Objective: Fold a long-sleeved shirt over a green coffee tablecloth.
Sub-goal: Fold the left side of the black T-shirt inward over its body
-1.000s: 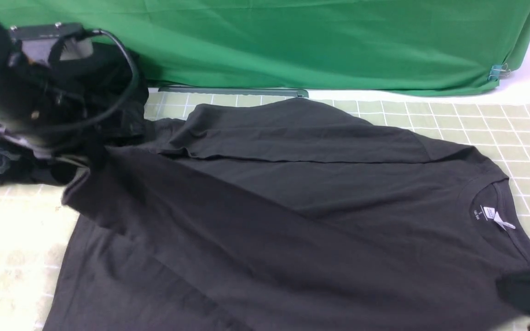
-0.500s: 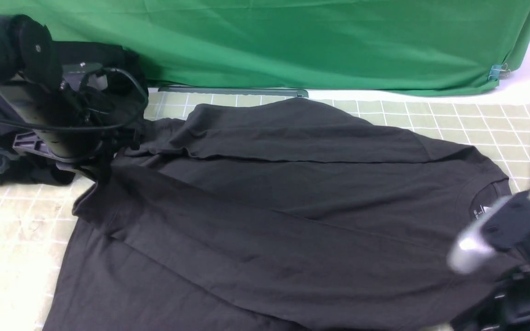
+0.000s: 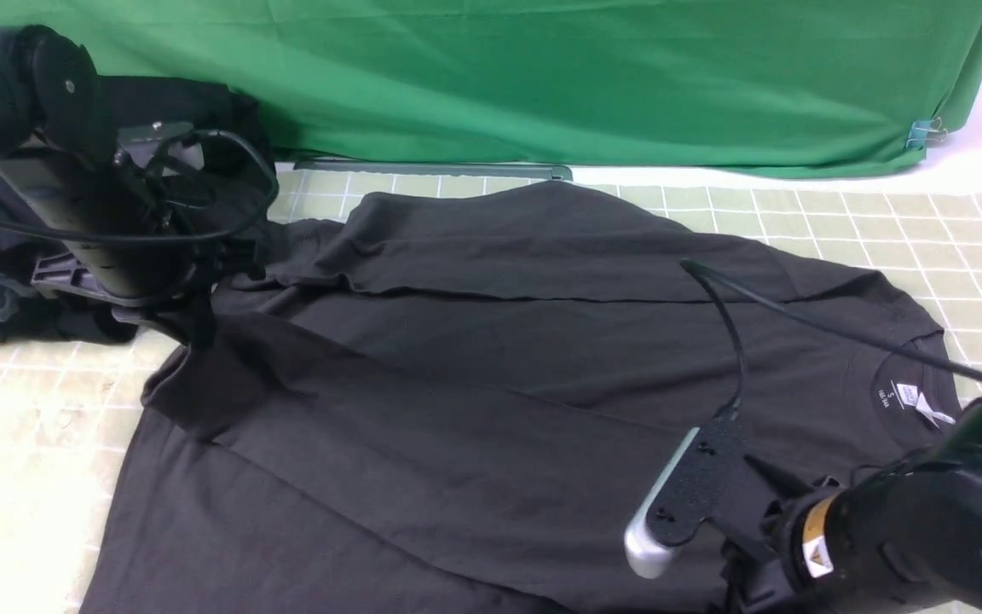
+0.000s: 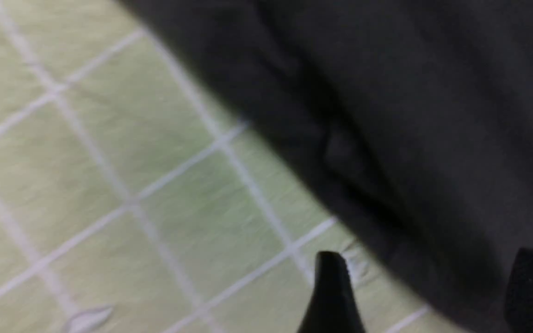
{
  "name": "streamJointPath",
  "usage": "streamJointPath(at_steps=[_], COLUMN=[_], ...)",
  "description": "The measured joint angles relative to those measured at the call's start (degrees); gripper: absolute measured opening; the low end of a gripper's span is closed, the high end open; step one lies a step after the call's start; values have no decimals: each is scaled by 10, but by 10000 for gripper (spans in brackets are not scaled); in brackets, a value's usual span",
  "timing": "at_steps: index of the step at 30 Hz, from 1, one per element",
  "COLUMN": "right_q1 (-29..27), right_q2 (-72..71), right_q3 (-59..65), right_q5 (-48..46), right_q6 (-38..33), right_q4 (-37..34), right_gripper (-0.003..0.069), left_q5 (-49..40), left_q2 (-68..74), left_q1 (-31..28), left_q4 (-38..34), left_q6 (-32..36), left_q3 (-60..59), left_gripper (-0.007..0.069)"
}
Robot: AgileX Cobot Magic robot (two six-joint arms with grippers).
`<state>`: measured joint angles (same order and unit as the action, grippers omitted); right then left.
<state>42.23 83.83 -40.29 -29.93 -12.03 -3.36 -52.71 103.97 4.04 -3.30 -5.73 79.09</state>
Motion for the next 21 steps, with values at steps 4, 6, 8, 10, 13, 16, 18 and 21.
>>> streamJointPath(at_steps=[4,6,8,10,13,16,18,21], right_q1=[0,0,0,1,1,3,5,5], right_q2=[40,50,54,52,31,5,-17,-66], right_q3=[0,0,0,0,0,4,16,46], right_q5=[39,44,42,37,-2,-36,-54,-86], right_q6=[5,7,16,19,27,37,48,67], right_q4=[17,18,19,19,21,21,21,15], right_gripper=[428,386,247,169,39,29,29,29], left_q5=[-1,-2,-7,-10,-30,-47,-64,-98], left_q2=[0,0,0,0,-1,-3,-7,-13], left_q1=[0,0,0,0,0,0,0,0], left_q4=[-3,-8,-15,-15,-21,-31,-40,-51], left_q6=[2,2,5,6,13,19,26,26], left_q3=[0,0,0,0,0,0,0,0], left_gripper=[13,13,13,13,13,13,13,13])
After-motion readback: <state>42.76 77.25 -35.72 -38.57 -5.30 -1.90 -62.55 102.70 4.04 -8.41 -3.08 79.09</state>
